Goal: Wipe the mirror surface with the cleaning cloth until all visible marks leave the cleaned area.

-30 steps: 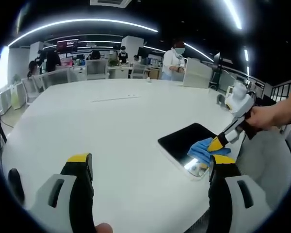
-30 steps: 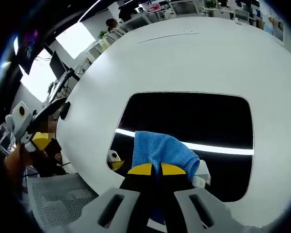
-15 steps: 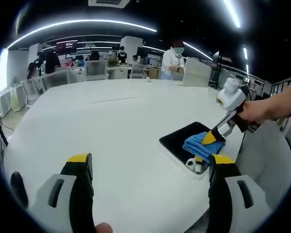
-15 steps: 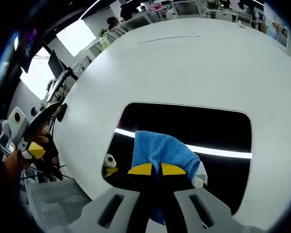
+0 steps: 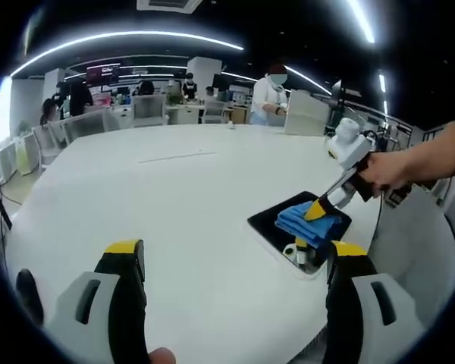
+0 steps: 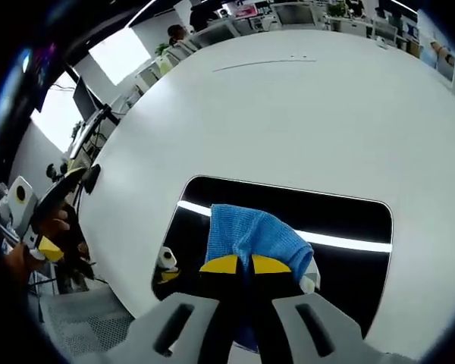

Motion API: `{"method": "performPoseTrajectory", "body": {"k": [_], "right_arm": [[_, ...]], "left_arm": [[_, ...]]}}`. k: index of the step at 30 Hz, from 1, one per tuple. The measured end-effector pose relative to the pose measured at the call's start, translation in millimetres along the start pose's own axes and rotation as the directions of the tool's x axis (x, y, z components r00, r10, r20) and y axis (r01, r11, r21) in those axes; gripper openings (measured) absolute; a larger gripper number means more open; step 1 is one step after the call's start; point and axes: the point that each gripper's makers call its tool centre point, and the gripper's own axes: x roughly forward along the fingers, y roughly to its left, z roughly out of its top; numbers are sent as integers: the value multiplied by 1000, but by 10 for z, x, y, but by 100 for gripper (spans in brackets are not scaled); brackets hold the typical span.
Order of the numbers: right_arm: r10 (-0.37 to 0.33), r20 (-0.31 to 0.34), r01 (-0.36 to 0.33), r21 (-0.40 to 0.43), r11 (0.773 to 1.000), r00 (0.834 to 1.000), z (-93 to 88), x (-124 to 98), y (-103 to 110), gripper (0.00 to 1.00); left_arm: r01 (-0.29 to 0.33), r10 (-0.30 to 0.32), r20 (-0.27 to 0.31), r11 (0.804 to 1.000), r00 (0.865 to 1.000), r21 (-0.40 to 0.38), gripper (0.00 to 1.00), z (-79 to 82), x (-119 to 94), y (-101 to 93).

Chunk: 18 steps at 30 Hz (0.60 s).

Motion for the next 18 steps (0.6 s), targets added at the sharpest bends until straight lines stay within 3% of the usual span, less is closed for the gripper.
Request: {"method": "performPoseTrajectory", "body": {"k": [18], "right_arm": [[-22,10,22,-5,1000,1000,311,129,-132,0]], "left_arm": [[-15,15,10,1000,1000,-22,99,-40,-5,96]]}}
